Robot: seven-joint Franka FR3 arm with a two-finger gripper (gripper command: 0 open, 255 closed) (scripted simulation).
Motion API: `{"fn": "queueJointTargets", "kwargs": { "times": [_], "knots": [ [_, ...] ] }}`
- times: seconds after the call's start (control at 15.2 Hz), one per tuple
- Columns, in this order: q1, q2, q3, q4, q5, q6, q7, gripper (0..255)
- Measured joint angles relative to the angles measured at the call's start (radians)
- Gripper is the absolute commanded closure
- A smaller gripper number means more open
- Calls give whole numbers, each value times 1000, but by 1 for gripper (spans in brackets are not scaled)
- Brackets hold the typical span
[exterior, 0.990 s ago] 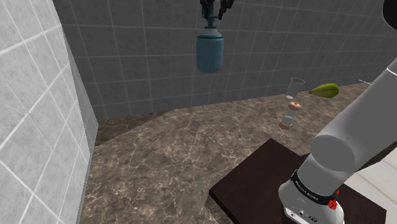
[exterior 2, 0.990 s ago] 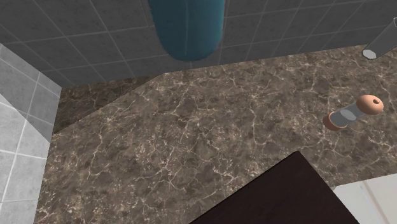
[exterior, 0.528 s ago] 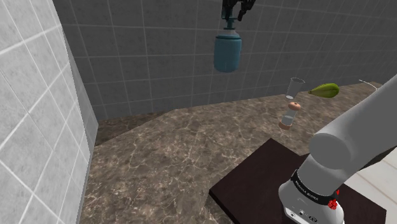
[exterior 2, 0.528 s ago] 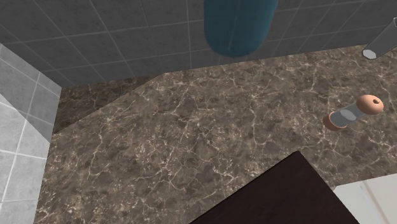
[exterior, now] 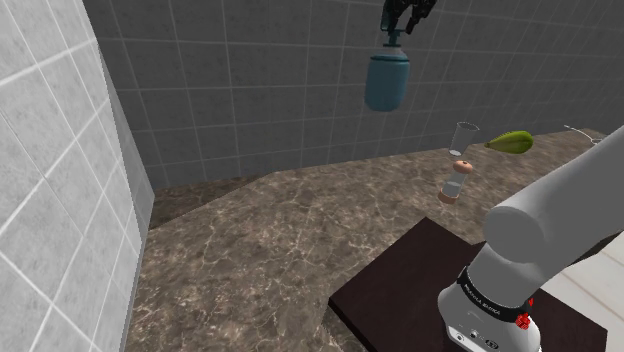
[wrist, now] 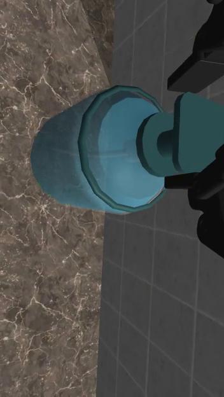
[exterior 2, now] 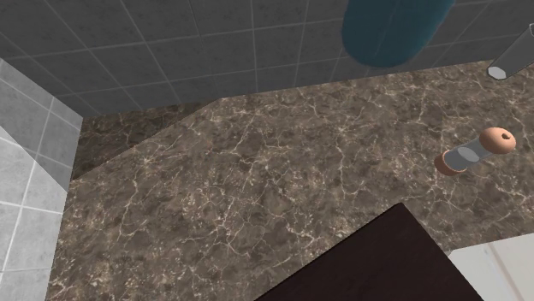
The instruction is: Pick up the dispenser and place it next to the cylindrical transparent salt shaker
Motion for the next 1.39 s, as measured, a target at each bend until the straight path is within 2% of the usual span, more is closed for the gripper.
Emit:
{"fn": "queueJointTargets", "kwargs": {
  "times": [0.26, 0.59, 0.99, 1.32, 1.39],
  "knots": [
    [-33, -11, -72, -23, 12, 12, -105, 255],
    [-72, 12, -161, 9, 28, -2, -234, 255],
    [-119, 73, -261, 78, 60, -19, -381, 255],
    [-170, 182, -356, 211, 117, -62, -521, 255],
    [-175, 186, -363, 203, 120, -53, -534, 255]
  ]
}}
